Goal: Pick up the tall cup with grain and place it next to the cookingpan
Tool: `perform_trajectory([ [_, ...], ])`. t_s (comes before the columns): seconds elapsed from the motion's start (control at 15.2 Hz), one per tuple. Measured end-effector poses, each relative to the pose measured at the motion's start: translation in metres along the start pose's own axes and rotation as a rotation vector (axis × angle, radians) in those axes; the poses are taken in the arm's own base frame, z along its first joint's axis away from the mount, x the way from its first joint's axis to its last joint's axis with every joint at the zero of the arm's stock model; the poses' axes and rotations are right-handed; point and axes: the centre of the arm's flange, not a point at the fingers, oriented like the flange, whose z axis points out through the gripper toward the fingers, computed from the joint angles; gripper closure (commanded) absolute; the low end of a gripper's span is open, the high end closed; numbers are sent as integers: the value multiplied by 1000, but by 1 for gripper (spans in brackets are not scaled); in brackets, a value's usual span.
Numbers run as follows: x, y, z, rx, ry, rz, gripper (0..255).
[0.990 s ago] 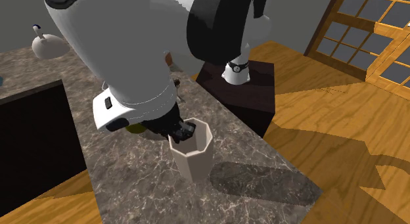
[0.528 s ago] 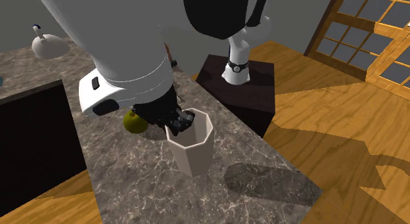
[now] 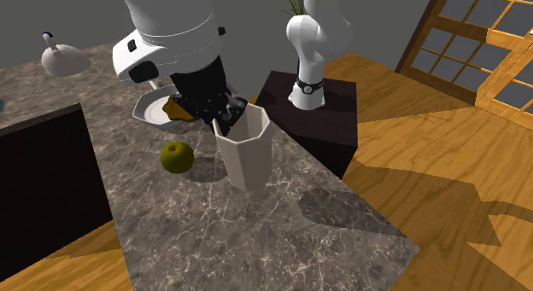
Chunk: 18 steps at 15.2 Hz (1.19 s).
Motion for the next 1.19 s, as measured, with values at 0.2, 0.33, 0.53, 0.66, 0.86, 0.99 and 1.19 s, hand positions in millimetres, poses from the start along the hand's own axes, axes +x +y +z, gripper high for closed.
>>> perform_trajectory([
  [0.2,-35,16,-8,0,0,0,255],
  [0.33,-56,27,-10,0,0,0,255],
  [0.53,-90,44,-15,0,0,0,255],
  [0.66,-115,55,-20,0,0,1,255],
  [0.86,-150,71,-25,0,0,1,255],
  [0.99,-175,83,-31,0,0,1,255],
  [1.19,-213,99,-34,0,0,0,255],
])
